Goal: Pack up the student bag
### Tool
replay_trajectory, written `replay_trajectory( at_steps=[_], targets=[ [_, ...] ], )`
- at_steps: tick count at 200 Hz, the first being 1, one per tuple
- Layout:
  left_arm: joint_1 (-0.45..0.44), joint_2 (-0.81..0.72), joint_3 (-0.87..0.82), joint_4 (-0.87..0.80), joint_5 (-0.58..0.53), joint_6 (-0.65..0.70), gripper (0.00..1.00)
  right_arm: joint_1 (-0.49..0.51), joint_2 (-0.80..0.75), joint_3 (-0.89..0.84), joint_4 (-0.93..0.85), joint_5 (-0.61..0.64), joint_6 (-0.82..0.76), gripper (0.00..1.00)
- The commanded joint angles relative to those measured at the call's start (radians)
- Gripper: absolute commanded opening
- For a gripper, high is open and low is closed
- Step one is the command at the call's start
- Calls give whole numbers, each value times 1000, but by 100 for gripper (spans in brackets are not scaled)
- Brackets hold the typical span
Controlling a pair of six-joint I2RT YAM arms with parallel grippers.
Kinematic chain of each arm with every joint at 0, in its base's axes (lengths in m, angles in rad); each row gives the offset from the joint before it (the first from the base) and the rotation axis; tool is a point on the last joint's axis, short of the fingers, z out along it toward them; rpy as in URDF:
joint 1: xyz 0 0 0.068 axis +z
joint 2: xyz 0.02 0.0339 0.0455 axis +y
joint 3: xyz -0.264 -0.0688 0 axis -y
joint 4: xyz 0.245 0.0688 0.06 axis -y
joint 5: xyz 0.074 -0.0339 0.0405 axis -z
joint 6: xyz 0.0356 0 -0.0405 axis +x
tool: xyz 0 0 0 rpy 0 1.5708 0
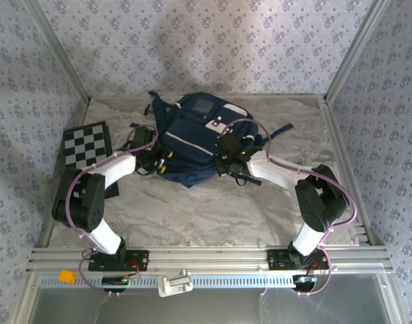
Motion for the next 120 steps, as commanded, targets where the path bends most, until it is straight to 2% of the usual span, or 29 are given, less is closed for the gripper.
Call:
replay_trajectory(
  at_steps=[1, 21, 41, 76, 94, 120],
  targets=[
    [105, 64, 61, -77, -54, 185, 53, 20, 2, 29, -96, 74, 4, 0],
    [98, 30, 81, -74, 0, 219, 54, 32, 9, 73, -122, 51, 57, 0],
    [43, -73, 41, -72, 30, 172, 57, 58, -8, 61, -99, 53, 59, 0],
    [-143, -238, -68, -23, -46, -38, 59, 62, -12, 50, -66, 23, 48, 0],
    [-219, -246, -104, 55, -81, -164, 59, 75, -13, 53, -62, 29, 53, 0],
    [-299, -208, -102, 72, -154, -288, 58, 73, -18, 58, -52, 26, 65, 0]
  ],
)
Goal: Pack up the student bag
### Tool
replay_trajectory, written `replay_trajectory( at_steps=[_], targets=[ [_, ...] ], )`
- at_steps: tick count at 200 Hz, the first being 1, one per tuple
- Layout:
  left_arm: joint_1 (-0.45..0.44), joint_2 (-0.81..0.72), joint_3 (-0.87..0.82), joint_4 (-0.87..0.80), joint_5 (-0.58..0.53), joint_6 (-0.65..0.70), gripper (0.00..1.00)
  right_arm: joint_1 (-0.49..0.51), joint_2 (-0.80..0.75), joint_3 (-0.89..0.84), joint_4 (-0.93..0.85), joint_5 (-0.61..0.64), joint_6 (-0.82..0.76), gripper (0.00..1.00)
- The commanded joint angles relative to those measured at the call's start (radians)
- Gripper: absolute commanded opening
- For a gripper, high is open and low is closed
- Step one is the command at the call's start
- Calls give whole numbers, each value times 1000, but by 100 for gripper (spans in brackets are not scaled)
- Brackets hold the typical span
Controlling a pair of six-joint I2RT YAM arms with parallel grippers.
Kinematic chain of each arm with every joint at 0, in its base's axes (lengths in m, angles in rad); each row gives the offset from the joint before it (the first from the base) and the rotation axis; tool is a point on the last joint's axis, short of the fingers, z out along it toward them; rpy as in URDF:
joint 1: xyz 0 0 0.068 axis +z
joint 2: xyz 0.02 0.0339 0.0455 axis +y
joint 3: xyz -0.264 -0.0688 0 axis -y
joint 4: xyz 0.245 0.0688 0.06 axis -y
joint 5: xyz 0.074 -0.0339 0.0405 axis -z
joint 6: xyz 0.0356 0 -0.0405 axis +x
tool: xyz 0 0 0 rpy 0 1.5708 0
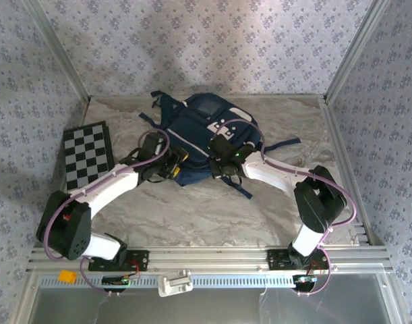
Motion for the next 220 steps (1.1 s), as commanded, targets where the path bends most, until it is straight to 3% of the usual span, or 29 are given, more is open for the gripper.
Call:
replay_trajectory(
  at_steps=[1, 32, 71, 90, 107, 134, 173, 192, 220],
  targets=[
    [-44, 32, -16, 45, -94, -177, 58, 5, -26, 16, -11, 17, 18, 0],
    [-62, 101, 14, 140, -100, -235, 54, 10, -27, 9, 18, 11, 13, 0],
    [-95, 171, 88, 68, -181, -257, 51, 32, -7, 9, 32, 49, 22, 0],
    [-90, 184, 84, 23, -219, -255, 40, 27, -12, 9, 12, 73, 28, 0],
    [-80, 167, 42, 13, -245, -260, 38, 11, -17, -25, -17, 108, 22, 0],
    [-17, 121, -14, -68, -276, -209, 38, -38, -16, -32, -61, 170, -14, 0],
    [144, 118, -45, -130, -223, -69, 40, -131, -4, -21, -46, 141, -83, 0],
    [180, 147, -20, -129, -211, -13, 41, -124, 1, -8, -14, 80, -142, 0],
    [213, 202, 12, -150, -202, 24, 40, -135, 32, 54, -92, 164, -104, 0]
  ],
)
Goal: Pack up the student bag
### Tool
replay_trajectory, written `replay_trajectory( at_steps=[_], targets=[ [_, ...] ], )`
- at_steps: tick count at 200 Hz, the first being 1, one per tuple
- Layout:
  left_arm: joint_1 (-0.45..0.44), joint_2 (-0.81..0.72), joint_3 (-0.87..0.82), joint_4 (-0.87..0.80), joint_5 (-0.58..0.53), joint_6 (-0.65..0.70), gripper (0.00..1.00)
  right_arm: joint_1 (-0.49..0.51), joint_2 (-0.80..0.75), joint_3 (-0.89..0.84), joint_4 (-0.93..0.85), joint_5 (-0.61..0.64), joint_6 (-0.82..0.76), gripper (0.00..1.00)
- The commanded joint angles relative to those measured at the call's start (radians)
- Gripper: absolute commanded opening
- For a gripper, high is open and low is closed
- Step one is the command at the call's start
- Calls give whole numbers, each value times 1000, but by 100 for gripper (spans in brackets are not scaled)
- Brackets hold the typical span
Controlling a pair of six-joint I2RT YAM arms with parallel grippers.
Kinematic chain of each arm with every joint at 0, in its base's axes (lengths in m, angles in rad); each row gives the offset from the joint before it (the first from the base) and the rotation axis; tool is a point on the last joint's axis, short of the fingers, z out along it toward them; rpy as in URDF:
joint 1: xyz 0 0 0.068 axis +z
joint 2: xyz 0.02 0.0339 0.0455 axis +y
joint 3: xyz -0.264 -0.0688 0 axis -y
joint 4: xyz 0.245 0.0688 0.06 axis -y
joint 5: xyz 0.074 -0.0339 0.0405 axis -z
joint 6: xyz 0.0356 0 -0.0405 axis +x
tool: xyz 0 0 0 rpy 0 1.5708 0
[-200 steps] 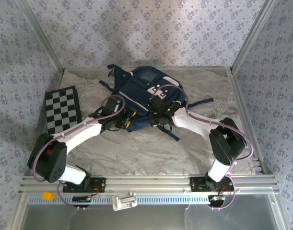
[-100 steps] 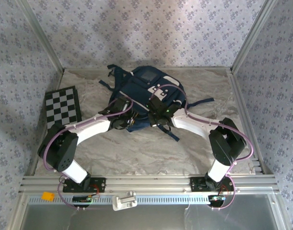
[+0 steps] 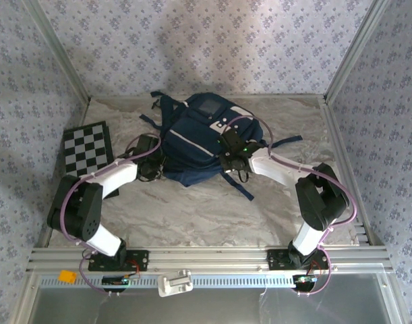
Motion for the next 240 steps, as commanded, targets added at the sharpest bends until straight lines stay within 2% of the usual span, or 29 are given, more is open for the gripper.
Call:
replay_trajectory(
  at_steps=[1, 43, 101, 122, 147, 165, 179, 210, 240],
  targets=[
    [38, 48, 18, -94, -58, 72, 40, -32, 25, 62, -98, 107, -8, 0],
    [48, 149, 88, -154, -51, 126, 40, -139, 68, 86, -81, 49, -17, 0],
    [91, 182, 104, -151, -48, 184, 40, -173, 100, 135, -107, 66, -23, 0],
    [91, 176, 148, -174, -33, 232, 41, -129, 67, 127, -118, 69, -15, 12],
    [89, 126, 163, -131, 50, 274, 47, -125, -1, 117, -131, -23, 20, 28],
    [71, 60, 154, -72, 105, 278, 50, -129, -75, 88, -117, -69, 75, 32],
    [33, 9, 167, -86, 84, 293, 53, -154, -95, 69, -83, -149, 110, 39],
    [-48, -56, 179, -115, 58, 299, 56, -179, -35, 121, -75, -258, 129, 40],
    [-130, -96, 157, -110, 26, 296, 59, -181, 79, 233, -75, -381, 133, 48]
  ],
)
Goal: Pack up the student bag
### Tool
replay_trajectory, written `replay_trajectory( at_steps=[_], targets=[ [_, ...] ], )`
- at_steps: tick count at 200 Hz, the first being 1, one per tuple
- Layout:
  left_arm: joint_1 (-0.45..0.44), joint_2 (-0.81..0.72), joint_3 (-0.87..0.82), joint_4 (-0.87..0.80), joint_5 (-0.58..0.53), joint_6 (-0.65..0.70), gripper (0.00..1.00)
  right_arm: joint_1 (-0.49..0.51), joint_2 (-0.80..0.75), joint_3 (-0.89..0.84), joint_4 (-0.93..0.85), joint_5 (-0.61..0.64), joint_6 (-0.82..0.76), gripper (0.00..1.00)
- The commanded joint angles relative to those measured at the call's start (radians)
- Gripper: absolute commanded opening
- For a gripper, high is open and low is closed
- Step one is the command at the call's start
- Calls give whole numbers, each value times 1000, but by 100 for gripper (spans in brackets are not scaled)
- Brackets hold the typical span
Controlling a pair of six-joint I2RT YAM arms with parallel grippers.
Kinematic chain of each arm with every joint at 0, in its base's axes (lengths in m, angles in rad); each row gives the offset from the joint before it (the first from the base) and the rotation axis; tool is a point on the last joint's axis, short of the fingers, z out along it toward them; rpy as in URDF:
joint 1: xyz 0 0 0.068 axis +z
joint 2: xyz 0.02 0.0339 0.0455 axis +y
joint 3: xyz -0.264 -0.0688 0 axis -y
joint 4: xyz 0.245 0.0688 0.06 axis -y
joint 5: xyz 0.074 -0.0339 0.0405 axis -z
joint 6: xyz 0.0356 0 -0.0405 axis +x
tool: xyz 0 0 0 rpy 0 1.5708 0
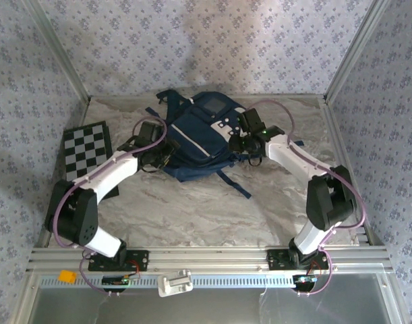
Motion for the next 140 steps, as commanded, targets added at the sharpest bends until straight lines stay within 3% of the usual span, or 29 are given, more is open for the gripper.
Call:
replay_trajectory(
  at_steps=[1, 32, 90, 140],
  targets=[
    [-54, -38, -2, -33, -45, 19, 59, 3, 98, 106, -7, -138, 25, 48],
    [-148, -44, 19, -70, -118, 51, 62, 3, 219, 215, -7, -176, 33, 51],
    [-204, -24, 50, -100, -150, 130, 71, -13, 349, 312, -23, -185, 40, 50],
    [-245, -30, 71, -163, -233, 195, 82, 6, 322, 314, -4, -236, 84, 2]
  ],
)
